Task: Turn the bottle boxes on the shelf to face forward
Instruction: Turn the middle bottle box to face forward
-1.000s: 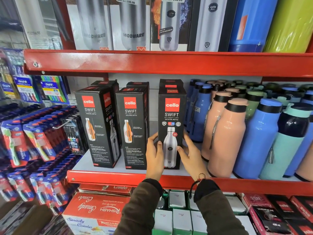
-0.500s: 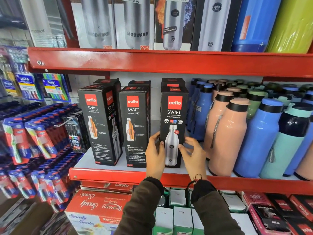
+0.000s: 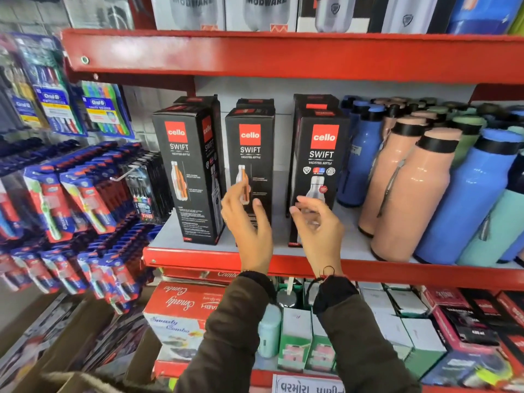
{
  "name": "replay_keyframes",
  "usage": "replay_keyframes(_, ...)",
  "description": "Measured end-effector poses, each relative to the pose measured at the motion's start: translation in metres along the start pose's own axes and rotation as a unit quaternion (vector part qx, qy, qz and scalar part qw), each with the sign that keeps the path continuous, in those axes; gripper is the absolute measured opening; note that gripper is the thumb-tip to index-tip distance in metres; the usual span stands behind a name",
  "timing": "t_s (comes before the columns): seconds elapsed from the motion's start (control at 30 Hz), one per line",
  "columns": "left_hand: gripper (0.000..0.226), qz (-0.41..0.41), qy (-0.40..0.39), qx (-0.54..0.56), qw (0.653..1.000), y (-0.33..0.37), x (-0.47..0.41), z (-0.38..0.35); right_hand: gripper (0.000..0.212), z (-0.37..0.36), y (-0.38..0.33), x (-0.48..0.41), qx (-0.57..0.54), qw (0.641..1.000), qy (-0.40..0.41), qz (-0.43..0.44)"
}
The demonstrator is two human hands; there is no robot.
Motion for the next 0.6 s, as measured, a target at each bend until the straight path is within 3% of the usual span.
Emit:
replay_keyframes(0.07, 0.043, 0.050, -0.003, 0.000, 0.999, -0.015, -0.005, 0.010, 0.031, -0.020, 0.003, 0.004, -0.008, 0.999, -0.040, -0.025)
replay_keyframes(0.27, 0.050, 0.212, -0.136, 0.069, 0.965, -0.054, -0.005, 0.013, 0.047, -0.065, 0.009, 0.013, 0.012, 0.989, -0.123, -0.081)
replay_keyframes(0.43, 0.051, 0.313, -0.165, 0.181, 0.918, -0.066, -0.002, 0.016, 0.048, -0.078, 0.010, 0.019, -0.013, 0.991, -0.092, -0.098)
replay_keyframes(0.6, 0.047, 0.306, -0.145, 0.216, 0.916, -0.062, -0.013, 0.029, 0.059, -0.079, -0.003, 0.017, 0.000, 0.995, -0.059, -0.076)
Point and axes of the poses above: each hand's wrist, its own x-axis away from the middle knuckle, its own z-axis out of the back of the hand, y = z × x, the point moved 7 cm from there along -x, towards the middle knuckle, and after that the axes turned 5 degrees about -z, right-handed, at the moved point
